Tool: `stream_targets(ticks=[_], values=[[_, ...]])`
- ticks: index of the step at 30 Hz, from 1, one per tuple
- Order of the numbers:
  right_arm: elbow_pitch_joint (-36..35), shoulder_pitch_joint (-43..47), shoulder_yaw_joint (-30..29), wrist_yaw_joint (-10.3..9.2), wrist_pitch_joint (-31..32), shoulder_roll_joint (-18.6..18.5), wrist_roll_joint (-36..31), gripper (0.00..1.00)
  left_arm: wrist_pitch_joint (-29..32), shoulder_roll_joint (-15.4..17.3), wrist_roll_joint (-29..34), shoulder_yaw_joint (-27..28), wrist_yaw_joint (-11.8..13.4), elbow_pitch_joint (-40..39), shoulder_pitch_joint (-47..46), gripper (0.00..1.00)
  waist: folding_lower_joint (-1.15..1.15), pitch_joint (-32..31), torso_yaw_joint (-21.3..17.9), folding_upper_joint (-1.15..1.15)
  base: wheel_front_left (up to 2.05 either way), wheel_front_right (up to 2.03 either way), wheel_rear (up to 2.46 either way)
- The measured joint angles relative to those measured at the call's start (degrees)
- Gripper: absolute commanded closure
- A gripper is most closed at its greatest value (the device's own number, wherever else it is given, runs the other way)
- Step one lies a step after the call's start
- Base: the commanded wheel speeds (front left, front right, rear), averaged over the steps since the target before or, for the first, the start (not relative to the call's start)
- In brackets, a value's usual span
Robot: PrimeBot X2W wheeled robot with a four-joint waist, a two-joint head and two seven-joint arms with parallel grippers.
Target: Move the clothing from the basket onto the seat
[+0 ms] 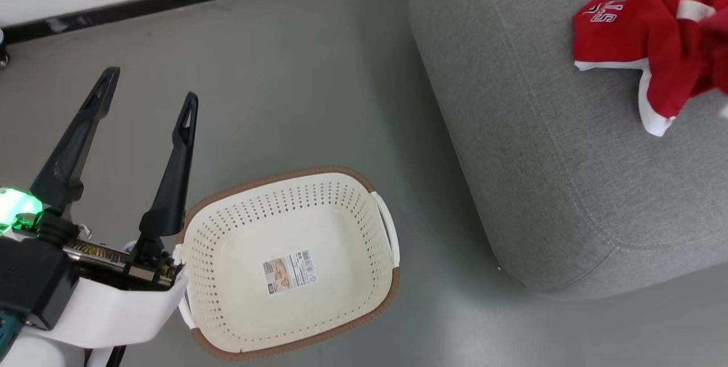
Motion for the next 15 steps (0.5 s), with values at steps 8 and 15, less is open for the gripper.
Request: stream_targets(ticks=[8,15], values=[[5.08,5.25,4.85,0.01,-1.55,5.81,-1.66,1.00,1.10,0.05,0.12,-0.47,-0.67,-1.38,-2.33,0.00,0.00,3.38,0.63,0.00,0.00,0.00,0.00],[9.47,7.18,6.57,0.01,-3.19,7.44,-3.96,1.00,1.60,0.02,0.56,-0.53,-0.66,-1.96,-3.67,0.00,0.00,6.07,1.27,0.00,0.00,0.00,0.00]])
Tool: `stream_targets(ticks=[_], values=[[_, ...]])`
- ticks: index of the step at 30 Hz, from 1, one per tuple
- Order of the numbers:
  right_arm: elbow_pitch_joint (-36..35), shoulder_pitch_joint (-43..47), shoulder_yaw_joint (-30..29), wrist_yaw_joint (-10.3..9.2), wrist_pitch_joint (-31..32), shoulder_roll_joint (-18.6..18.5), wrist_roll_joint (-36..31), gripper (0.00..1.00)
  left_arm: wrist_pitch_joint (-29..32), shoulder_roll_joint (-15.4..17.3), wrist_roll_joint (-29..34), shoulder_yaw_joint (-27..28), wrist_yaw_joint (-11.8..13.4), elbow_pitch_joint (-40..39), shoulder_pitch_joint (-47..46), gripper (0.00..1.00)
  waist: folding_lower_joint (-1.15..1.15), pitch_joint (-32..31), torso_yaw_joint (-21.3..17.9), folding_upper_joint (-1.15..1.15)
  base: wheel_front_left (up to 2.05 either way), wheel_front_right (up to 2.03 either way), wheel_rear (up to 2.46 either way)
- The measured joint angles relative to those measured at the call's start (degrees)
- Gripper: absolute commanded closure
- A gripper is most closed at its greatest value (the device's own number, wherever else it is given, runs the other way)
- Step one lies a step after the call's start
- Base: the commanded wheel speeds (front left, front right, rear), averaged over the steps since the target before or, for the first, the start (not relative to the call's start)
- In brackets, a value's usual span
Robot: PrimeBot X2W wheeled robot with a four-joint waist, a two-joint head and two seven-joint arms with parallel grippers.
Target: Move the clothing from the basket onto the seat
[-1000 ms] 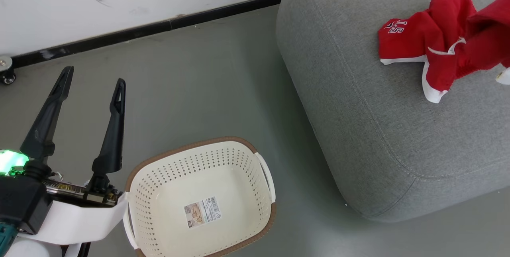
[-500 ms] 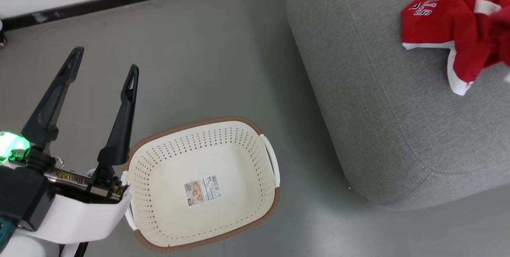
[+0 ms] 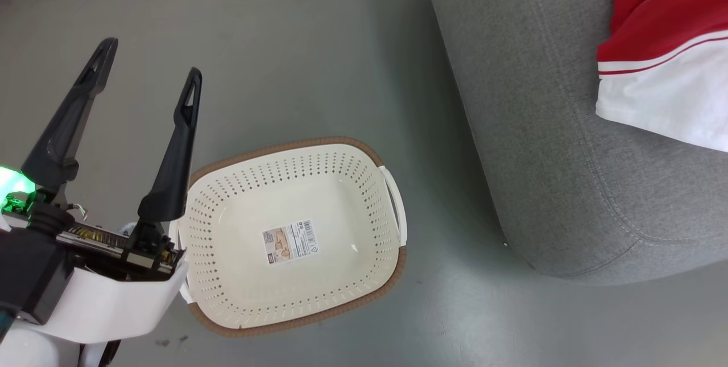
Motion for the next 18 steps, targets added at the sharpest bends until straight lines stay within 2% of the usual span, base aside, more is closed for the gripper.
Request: stream_targets(ticks=[8,18], values=[[5.11,1.78,1.64,0.00,0.76,0.23,-2.32,1.00,0.16,-0.19,0.55,0.01,0.09,-0.30,-1.36,0.00,0.00,2.48,0.69,0.00,0.00,0.00,0.00],[8.73,2.22,5.03,0.00,4.43,0.40,-0.43,1.00,-0.19,-0.63,0.60,0.01,0.24,0.00,-3.21,0.00,0.00,4.48,0.73,0.00,0.00,0.00,0.00]])
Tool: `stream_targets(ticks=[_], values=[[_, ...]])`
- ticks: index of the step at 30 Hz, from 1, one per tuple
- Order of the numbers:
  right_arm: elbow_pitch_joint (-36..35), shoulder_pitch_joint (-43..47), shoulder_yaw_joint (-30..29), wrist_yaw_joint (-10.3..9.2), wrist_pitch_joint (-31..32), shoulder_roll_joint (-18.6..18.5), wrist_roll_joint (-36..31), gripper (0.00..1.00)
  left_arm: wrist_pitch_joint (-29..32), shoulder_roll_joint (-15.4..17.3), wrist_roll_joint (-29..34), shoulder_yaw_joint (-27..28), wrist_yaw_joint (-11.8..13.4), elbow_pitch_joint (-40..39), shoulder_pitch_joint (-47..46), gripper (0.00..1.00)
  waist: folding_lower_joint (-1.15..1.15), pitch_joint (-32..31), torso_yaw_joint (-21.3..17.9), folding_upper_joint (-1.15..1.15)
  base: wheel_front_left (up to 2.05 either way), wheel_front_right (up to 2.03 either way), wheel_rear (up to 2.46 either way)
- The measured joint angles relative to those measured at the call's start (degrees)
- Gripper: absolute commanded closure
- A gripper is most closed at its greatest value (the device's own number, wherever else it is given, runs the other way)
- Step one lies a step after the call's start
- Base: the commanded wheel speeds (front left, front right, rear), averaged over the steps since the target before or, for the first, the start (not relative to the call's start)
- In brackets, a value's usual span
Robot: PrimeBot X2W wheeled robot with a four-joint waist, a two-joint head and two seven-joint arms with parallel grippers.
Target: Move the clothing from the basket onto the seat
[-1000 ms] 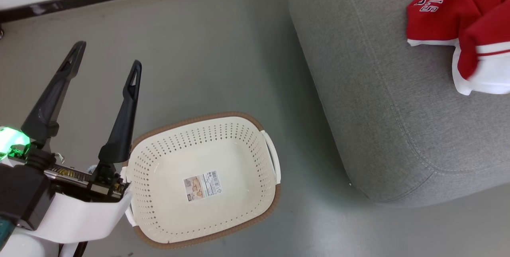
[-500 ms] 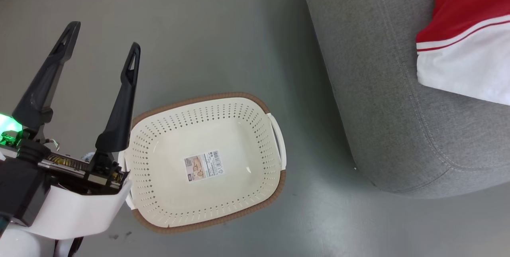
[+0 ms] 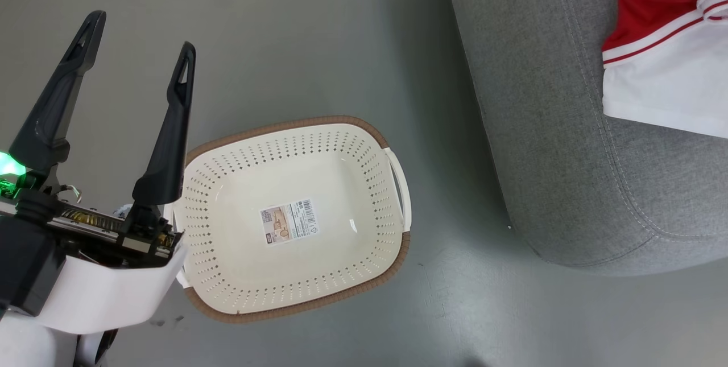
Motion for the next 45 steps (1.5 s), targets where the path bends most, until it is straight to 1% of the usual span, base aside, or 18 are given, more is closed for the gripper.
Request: stream_targets(ticks=[6,8,10,11,12,13,17,24,29,36,42,45], values=[[0.93,0.48,2.68,0.00,1.77,0.25,2.04,1.00,-1.32,-0.34,0.00,-0.16,0.00,1.51,0.00,0.00,0.00,0.11,-0.76,0.00,0.00,0.00,0.00],[0.92,0.48,3.14,0.00,1.88,0.33,2.37,0.71,-1.55,-0.36,0.00,-0.18,0.01,1.82,0.00,0.00,0.00,0.06,-0.90,0.00,0.00,0.00,0.00],[0.92,0.49,3.97,0.00,2.20,0.42,3.26,0.33,-1.80,-0.52,0.00,-0.32,0.01,2.42,0.00,0.00,0.00,-0.10,-1.18,0.00,0.00,0.00,0.00],[0.89,0.52,4.28,0.00,2.21,0.43,3.75,0.20,-2.13,-0.56,0.00,-0.41,0.01,2.61,0.00,0.00,0.00,-0.21,-1.32,0.00,0.00,0.00,0.00],[0.85,0.58,4.69,0.00,2.55,0.44,4.09,0.02,-2.46,-0.63,0.00,-0.45,0.01,2.79,0.00,0.00,0.00,-0.33,-1.47,0.00,0.00,0.00,0.00],[0.70,0.83,5.64,0.00,3.03,0.48,4.80,0.00,-2.90,-0.78,0.00,-0.51,0.01,3.31,0.00,0.00,0.00,-0.62,-1.77,0.00,0.00,0.00,0.00],[-0.11,1.68,6.84,0.00,3.54,0.43,7.04,0.00,-3.53,-1.26,-0.02,-0.56,0.01,4.34,0.00,0.00,0.00,-1.28,-2.43,0.00,0.00,0.00,0.00],[-2.81,3.37,10.46,0.00,3.99,-0.80,9.90,0.00,-5.09,-1.79,-0.21,-0.76,0.05,6.16,0.01,0.00,0.00,-2.68,-3.70,0.00,0.00,0.00,0.00],[-4.86,5.46,12.05,0.00,3.98,-1.03,13.25,0.00,-6.01,-2.11,-0.27,-0.65,0.54,7.45,0.01,0.00,0.00,-3.77,-4.74,0.00,0.00,0.00,0.00],[-9.64,8.70,15.75,0.00,3.57,-2.93,15.86,0.00,-7.06,-2.56,-0.53,-0.11,0.63,9.04,0.16,0.00,0.00,-5.65,-6.20,0.00,0.00,0.00,0.00],[-13.74,9.91,18.55,0.00,2.19,-5.35,16.57,0.00,-8.01,-3.15,-0.91,0.81,1.66,10.66,0.48,0.00,0.00,-7.61,-7.34,0.00,0.00,0.00,0.00],[-16.13,9.89,19.38,0.00,1.04,-5.89,16.57,0.00,-8.11,-3.33,-1.29,1.45,2.04,11.82,1.37,0.00,0.00,-8.70,-7.78,0.00,0.00,0.00,0.00]])
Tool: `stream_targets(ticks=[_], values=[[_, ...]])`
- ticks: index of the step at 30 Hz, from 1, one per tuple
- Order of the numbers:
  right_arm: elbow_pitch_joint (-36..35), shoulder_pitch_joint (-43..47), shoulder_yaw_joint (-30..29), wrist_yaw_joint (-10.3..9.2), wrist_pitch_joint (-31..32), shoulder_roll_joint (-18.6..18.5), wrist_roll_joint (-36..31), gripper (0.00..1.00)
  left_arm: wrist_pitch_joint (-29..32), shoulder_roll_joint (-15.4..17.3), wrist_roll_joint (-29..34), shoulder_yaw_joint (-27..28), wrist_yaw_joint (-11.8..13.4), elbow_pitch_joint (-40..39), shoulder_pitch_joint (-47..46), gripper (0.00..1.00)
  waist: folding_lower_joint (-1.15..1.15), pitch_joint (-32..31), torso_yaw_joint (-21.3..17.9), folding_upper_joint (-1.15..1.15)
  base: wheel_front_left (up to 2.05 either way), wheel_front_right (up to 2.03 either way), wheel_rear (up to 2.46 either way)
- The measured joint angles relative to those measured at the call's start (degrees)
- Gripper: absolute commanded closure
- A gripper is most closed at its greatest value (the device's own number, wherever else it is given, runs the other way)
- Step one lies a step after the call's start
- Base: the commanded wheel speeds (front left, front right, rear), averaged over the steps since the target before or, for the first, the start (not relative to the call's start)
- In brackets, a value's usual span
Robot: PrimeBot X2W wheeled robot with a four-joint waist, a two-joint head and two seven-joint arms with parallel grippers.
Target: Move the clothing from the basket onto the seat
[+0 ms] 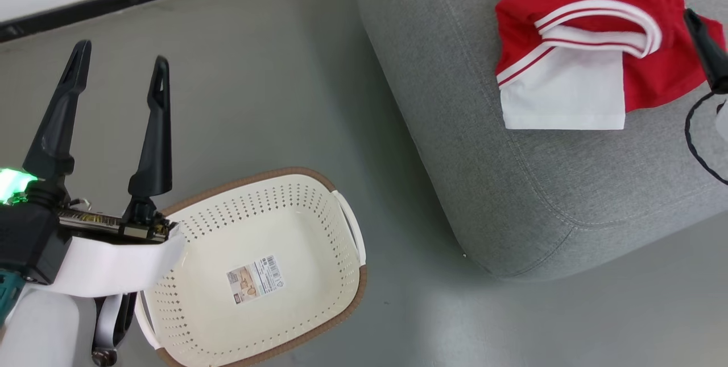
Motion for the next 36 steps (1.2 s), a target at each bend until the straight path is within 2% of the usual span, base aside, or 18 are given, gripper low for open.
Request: stream_targets(ticks=[6,11,19,25,36], values=[[-3.27,-0.08,0.54,0.00,-3.30,0.00,0.08,0.00,-0.47,-0.09,0.02,1.42,1.31,2.11,2.43,0.00,0.00,-2.35,-0.33,0.00,0.00,0.00,0.00],[-4.66,-0.08,-0.74,0.00,-6.94,0.46,-0.08,0.00,-0.91,-0.66,0.02,3.39,3.81,3.22,4.92,0.00,0.00,-4.37,0.13,0.00,0.00,0.00,0.00],[-6.73,-0.04,-2.78,0.00,-12.38,3.93,-2.41,0.00,-1.15,-2.02,-0.54,6.28,6.58,6.38,10.57,0.00,0.00,-7.60,2.12,0.00,0.00,0.00,0.00],[-7.56,1.52,-5.45,0.00,-16.48,6.36,-3.93,0.00,-1.32,-3.67,-0.58,6.22,8.04,8.60,14.32,0.00,0.00,-9.96,4.09,0.00,0.00,0.00,0.00],[-8.66,9.29,-10.32,0.00,-18.31,11.61,-6.52,0.00,-1.66,-6.20,-0.59,4.11,8.12,12.28,17.89,0.00,0.00,-14.30,8.18,0.00,0.00,0.00,0.00]])
